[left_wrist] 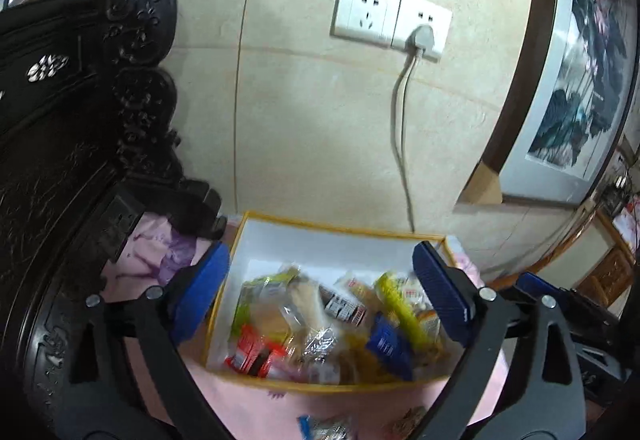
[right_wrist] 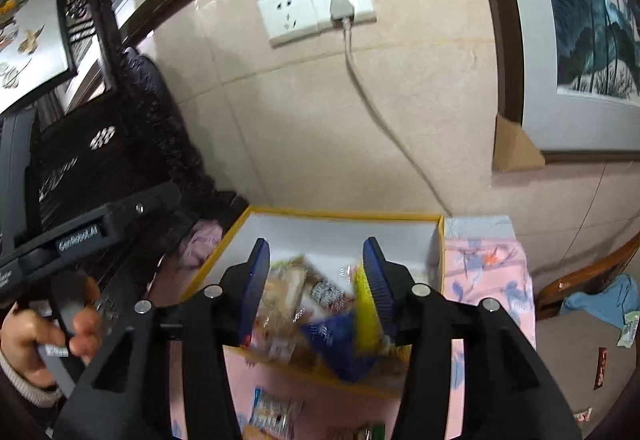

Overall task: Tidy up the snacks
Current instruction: 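Carry both packets over the yellow box and open both grippers, then return to the table and grasp the white printed packet with the right gripper, then grasp the tan packet with the left gripper and lift it, then carry both packets over the yellow box and open both grippers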

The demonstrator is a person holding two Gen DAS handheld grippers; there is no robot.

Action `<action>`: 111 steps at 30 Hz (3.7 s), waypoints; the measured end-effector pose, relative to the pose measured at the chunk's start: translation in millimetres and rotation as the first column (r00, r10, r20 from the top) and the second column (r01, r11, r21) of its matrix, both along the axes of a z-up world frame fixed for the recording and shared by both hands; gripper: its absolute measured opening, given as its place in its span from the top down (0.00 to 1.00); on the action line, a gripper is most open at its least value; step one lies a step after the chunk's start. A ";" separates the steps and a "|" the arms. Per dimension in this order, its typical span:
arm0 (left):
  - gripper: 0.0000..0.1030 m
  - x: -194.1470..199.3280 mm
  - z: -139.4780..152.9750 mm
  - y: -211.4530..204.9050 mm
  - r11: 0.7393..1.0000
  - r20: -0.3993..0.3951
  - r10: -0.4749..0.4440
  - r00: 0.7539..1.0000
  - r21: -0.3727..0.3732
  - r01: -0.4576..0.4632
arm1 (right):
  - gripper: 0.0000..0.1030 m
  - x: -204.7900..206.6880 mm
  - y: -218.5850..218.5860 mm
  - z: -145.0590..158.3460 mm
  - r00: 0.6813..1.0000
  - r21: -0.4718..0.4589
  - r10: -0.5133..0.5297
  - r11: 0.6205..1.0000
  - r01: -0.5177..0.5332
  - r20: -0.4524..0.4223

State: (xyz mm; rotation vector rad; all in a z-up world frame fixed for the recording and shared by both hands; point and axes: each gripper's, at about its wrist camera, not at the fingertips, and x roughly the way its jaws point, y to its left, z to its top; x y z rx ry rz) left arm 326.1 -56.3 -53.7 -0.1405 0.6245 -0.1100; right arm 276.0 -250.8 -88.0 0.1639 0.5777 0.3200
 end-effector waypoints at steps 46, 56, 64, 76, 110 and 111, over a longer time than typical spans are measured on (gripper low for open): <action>0.08 -137.9 -145.9 56.4 0.996 -0.447 0.078 0.891 0.064 -0.055 | 0.57 -97.1 78.9 -213.4 0.480 -0.426 0.668 0.260 -0.866 -0.569; 0.08 -130.5 -168.8 -0.9 0.990 -0.491 -0.095 0.866 0.046 0.135 | 0.60 -117.7 15.4 -179.4 0.753 -0.149 0.458 0.801 -0.580 -0.472; 0.08 -128.9 -197.1 -42.2 0.971 -0.542 -0.174 0.822 0.047 0.236 | 0.60 -146.5 -17.2 -171.3 0.825 -0.042 0.325 0.921 -0.387 -0.462; 0.16 -120.1 -232.6 -58.7 0.965 -0.593 -0.161 0.789 0.074 0.252 | 0.60 -157.5 -14.4 -161.6 0.863 0.017 0.276 0.955 -0.297 -0.422; 0.59 -133.2 -187.3 -35.4 0.981 -0.514 -0.150 0.844 0.030 0.193 | 0.60 -149.3 -8.2 -127.8 0.906 0.035 0.245 0.968 -0.248 -0.344; 0.60 -135.0 -183.4 -33.5 0.982 -0.506 -0.149 0.850 0.027 0.188 | 0.60 -148.7 -7.9 -125.7 0.908 0.041 0.246 0.968 -0.246 -0.339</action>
